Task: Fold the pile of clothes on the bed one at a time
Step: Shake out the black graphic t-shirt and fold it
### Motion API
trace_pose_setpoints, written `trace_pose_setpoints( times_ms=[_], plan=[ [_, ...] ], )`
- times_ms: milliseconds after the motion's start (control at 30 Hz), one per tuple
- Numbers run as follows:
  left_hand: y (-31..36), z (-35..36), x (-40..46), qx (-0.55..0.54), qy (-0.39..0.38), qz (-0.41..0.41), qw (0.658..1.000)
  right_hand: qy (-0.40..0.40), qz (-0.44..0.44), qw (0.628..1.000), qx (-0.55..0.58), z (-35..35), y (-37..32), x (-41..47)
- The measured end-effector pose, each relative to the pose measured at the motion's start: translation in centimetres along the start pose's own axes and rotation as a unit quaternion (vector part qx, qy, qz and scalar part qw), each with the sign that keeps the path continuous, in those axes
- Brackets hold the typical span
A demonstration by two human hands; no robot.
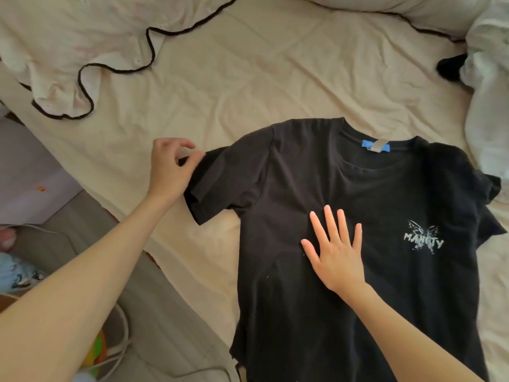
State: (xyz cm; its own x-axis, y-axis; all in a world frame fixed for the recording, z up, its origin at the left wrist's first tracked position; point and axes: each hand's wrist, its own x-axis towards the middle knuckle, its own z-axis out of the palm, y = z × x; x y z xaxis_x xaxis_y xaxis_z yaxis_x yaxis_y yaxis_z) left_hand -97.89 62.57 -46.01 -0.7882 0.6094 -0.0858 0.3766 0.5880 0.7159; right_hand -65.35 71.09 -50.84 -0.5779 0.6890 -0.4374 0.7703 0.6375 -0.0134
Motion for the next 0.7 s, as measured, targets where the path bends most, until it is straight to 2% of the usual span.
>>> trace_pose_setpoints(
  times_ms=[67,167,300,400,433,500,567,633,700],
  plan=[
    [-0.2,-0.2,-0.5,0.064,-0.076,0.064,0.993,0.006,0.004,1.000,-0.010,0.3,-0.1,0.0],
    [-0.1,-0.5,-1.1,0.100,-0.141,0.089,0.981,0.014,0.011,1.000,-0.015,0.8,-0.2,0.2],
    [0.3,-1.0,-1.6,0.058,-0.160,0.049,0.984,0.023,0.015,0.999,-0.021,1.2,-0.5,0.3],
    [0.4,-0.4,-2.3,0.163,-0.166,0.078,0.969,0.028,0.018,0.999,-0.023,1.4,-0.5,0.2],
    [0.6,-0.3,-2.3,0.166,-0.158,0.073,0.971,0.029,0.018,0.999,-0.025,1.4,-0.5,0.2],
    [0.9,-0.4,-1.6,0.115,-0.138,0.048,0.983,0.036,0.018,0.999,-0.023,1.5,-0.5,0.2],
    [1.3,-0.9,-0.5,0.005,-0.117,-0.008,0.993,0.035,0.018,0.999,-0.012,1.5,-0.6,0.3],
    [1.4,-1.6,0.6,-0.108,-0.078,-0.067,0.989,0.035,0.016,0.999,-0.010,1.6,-0.6,0.3],
    [1.2,-1.7,1.3,-0.140,-0.037,-0.106,0.984,0.027,0.018,0.999,-0.018,1.6,-0.6,0.3]
  ],
)
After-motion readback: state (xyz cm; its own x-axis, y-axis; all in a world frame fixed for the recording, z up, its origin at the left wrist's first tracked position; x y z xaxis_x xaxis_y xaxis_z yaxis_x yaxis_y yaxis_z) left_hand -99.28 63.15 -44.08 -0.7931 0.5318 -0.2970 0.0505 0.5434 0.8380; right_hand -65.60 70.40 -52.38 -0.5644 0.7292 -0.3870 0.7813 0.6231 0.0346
